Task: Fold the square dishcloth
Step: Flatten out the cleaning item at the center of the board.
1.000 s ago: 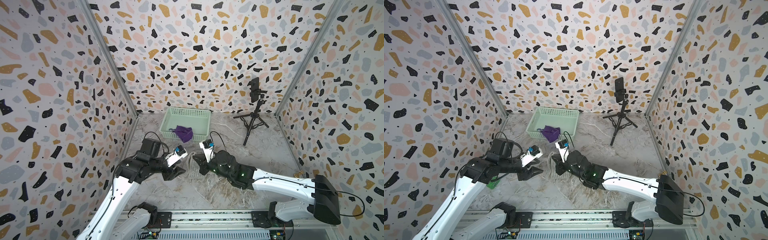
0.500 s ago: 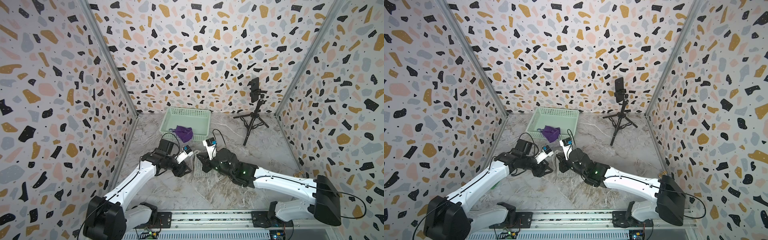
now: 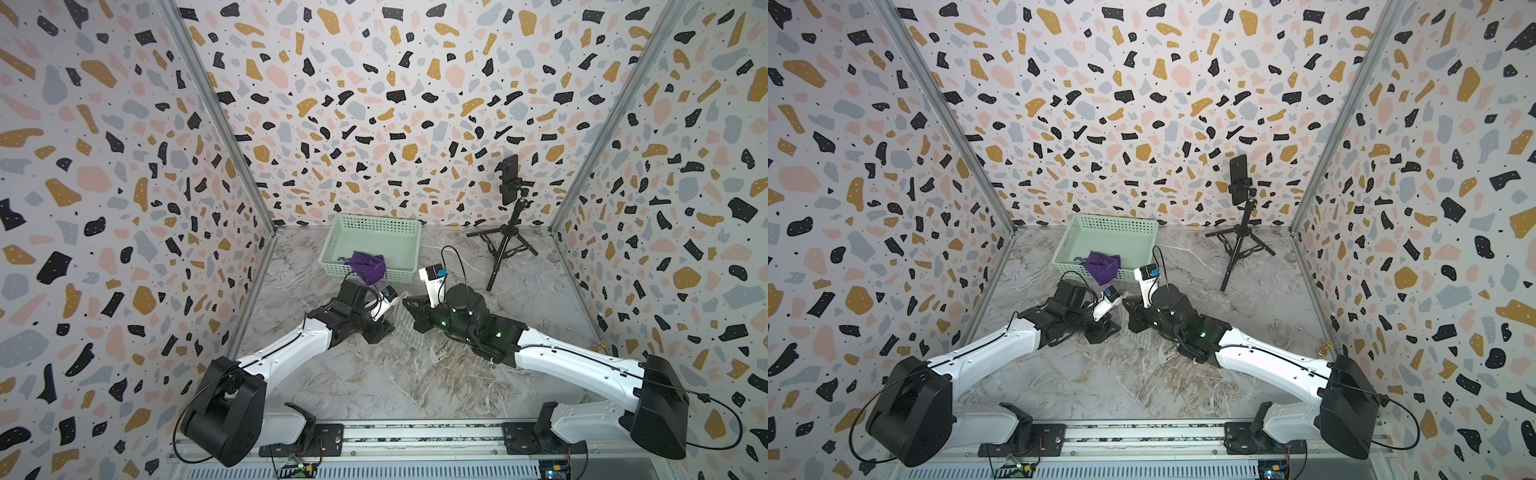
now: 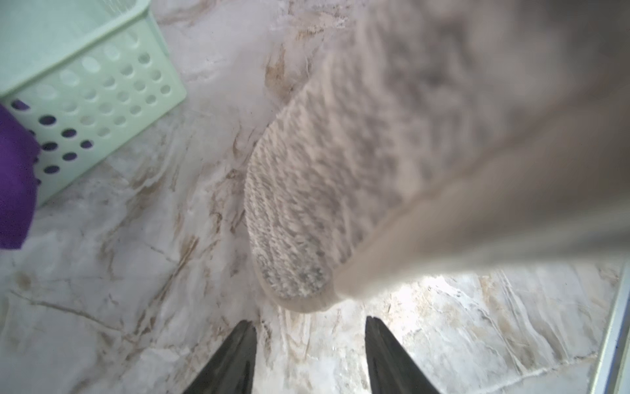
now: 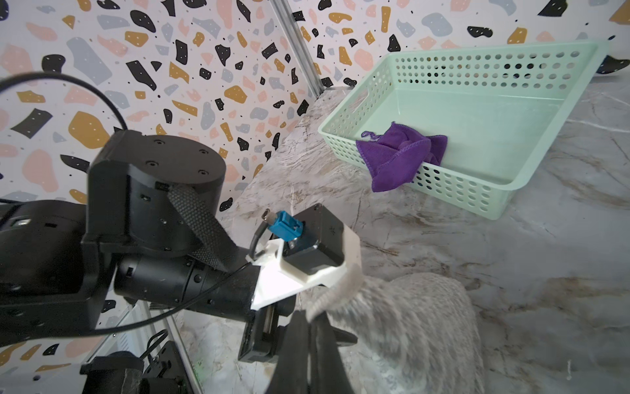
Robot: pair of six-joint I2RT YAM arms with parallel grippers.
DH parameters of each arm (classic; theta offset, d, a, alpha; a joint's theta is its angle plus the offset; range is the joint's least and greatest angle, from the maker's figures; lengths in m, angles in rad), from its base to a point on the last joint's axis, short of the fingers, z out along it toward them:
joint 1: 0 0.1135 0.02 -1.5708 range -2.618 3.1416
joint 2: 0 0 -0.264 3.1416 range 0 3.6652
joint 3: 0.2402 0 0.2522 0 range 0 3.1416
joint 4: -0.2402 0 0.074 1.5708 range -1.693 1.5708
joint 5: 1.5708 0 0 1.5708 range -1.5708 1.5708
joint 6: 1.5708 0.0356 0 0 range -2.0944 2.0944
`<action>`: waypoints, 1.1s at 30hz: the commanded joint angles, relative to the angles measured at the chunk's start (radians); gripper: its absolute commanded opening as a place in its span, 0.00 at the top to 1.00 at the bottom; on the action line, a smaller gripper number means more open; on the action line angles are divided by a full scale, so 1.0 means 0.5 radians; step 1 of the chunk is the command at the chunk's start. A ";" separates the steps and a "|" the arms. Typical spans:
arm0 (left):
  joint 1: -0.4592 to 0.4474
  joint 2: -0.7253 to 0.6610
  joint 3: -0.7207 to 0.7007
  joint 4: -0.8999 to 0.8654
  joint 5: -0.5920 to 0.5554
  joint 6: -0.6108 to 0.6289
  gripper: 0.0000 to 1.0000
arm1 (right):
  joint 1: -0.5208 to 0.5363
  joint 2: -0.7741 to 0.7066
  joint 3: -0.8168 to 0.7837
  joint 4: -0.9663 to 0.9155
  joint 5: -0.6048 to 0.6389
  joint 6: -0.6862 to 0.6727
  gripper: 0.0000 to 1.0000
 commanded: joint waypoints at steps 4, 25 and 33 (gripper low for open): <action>-0.015 -0.043 -0.057 0.361 -0.212 0.021 0.54 | -0.021 -0.113 0.138 -0.058 -0.162 0.006 1.00; -0.008 -0.759 -0.468 0.554 0.570 0.295 0.34 | -0.213 -0.058 0.534 -0.382 -1.458 -0.086 1.00; 0.001 -0.820 -0.340 0.235 0.722 0.258 0.65 | -0.221 -0.077 0.620 -0.573 -1.456 -0.188 1.00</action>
